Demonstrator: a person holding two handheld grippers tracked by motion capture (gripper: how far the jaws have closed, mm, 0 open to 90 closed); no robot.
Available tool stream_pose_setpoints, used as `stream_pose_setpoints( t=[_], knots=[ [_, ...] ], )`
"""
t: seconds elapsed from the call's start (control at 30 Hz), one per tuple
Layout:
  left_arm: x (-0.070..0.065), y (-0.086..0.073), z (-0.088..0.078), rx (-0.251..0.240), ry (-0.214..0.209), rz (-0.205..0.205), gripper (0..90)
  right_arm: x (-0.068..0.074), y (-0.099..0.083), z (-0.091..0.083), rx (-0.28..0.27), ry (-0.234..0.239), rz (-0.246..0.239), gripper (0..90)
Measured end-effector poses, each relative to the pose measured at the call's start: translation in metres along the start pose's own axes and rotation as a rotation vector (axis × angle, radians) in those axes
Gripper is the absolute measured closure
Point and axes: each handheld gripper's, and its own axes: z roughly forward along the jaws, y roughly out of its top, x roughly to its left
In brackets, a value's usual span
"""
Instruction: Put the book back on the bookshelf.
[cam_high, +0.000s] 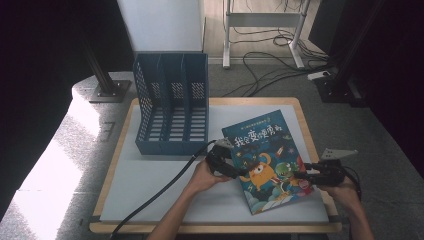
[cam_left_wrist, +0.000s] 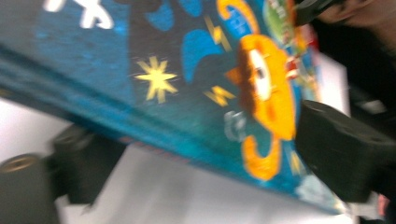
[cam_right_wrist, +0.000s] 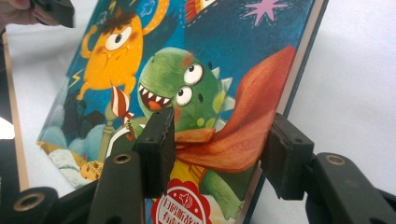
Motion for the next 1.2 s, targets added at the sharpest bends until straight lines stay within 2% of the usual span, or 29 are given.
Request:
stream_pose_setpoints(
  t=[0.03,0.1,0.13,0.17,0.33,0.43,0.57,0.77,1.03,1.2],
  knots=[
    [-0.002,0.000,-0.001,0.006,0.035,0.012,13.6,0.000,0.000,0.000,0.000,0.000,0.000,47.9],
    [-0.005,0.001,-0.004,0.011,0.095,0.032,23.6,0.001,-0.001,0.002,-0.002,-0.009,0.001,47.0],
    [-0.005,0.001,-0.004,0.011,0.095,0.032,27.5,0.001,-0.001,0.002,-0.002,-0.009,0.001,47.0],
    [-0.006,0.001,-0.005,0.011,0.112,0.042,27.5,0.001,-0.001,0.002,0.000,-0.011,0.002,46.7],
    [-0.011,0.004,-0.012,-0.008,0.125,0.067,34.0,0.000,-0.003,0.004,-0.009,-0.015,-0.003,46.4],
    [-0.015,0.009,-0.023,-0.037,0.138,0.082,39.6,0.001,-0.002,0.006,-0.014,-0.024,-0.013,46.3],
    [-0.018,0.013,-0.033,-0.037,0.161,0.098,44.2,0.003,0.003,0.010,-0.028,-0.043,-0.031,46.2],
    [-0.018,0.016,-0.042,-0.033,0.150,0.098,50.2,0.005,0.010,0.017,-0.036,-0.056,-0.035,44.6],
    [-0.025,0.025,-0.060,-0.096,0.124,0.116,62.4,0.008,0.020,0.021,-0.068,-0.093,-0.047,44.4],
    [-0.026,0.028,-0.068,-0.116,0.109,0.118,68.6,0.009,0.027,0.027,-0.088,-0.117,-0.057,43.0]
  ],
)
